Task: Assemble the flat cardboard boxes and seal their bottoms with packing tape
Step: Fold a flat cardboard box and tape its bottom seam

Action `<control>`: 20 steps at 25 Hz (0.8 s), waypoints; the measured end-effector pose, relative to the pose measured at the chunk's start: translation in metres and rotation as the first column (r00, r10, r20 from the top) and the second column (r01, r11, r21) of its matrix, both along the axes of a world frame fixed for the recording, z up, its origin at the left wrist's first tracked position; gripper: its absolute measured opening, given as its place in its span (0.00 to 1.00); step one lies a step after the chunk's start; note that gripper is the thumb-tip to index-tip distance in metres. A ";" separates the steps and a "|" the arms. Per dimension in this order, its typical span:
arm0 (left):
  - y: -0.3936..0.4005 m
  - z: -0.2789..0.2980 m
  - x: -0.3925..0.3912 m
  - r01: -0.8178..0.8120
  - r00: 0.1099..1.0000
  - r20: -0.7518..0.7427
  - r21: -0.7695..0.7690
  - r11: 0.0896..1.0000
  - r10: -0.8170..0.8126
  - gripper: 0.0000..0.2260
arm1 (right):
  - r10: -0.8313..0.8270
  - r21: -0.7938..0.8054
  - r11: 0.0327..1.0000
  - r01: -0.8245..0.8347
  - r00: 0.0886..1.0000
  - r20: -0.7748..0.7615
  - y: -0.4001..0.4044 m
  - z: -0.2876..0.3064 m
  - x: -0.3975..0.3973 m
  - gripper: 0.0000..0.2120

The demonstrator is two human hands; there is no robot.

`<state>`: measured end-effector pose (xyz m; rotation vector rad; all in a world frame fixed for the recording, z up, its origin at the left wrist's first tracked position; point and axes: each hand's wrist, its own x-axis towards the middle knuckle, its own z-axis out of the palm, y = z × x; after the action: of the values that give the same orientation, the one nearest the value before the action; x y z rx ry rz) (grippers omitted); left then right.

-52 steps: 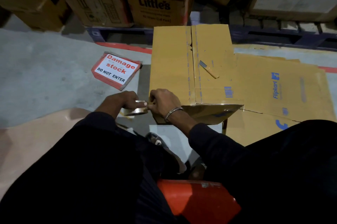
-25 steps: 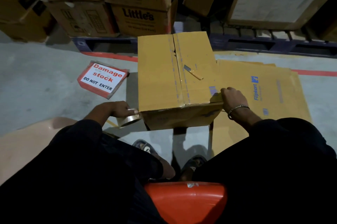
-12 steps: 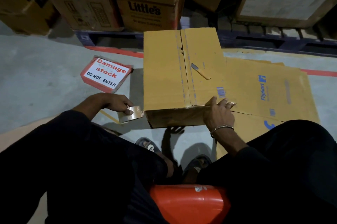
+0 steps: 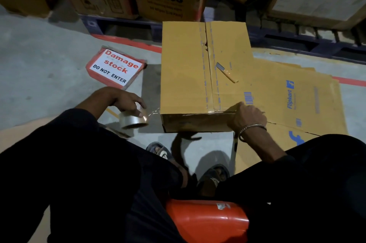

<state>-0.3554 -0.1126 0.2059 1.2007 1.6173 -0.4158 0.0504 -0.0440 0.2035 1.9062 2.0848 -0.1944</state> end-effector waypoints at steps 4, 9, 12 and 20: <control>0.001 0.001 0.005 0.030 0.999 0.036 -0.052 0.998 -0.028 0.15 | 0.064 0.289 0.957 0.028 0.951 -0.304 0.047 0.021 -0.020 0.10; 0.003 0.002 0.009 0.034 0.999 0.044 -0.058 0.998 -0.032 0.09 | 0.131 0.194 0.978 -0.082 0.958 -0.254 0.108 0.008 -0.055 0.16; 0.003 0.003 0.011 0.045 0.998 0.042 -0.064 0.997 -0.043 0.08 | 0.168 0.188 0.973 -0.137 0.972 -0.163 0.121 0.001 -0.062 0.13; 0.003 0.005 0.013 -0.061 0.993 0.096 -0.050 0.997 0.066 0.02 | -0.608 -0.551 0.779 0.301 0.146 -0.780 0.019 0.046 -0.085 0.07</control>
<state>-0.3421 -0.1092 0.2106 1.1142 1.5492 -0.3478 -0.0344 -0.0250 0.2496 2.4521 1.5637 -2.1571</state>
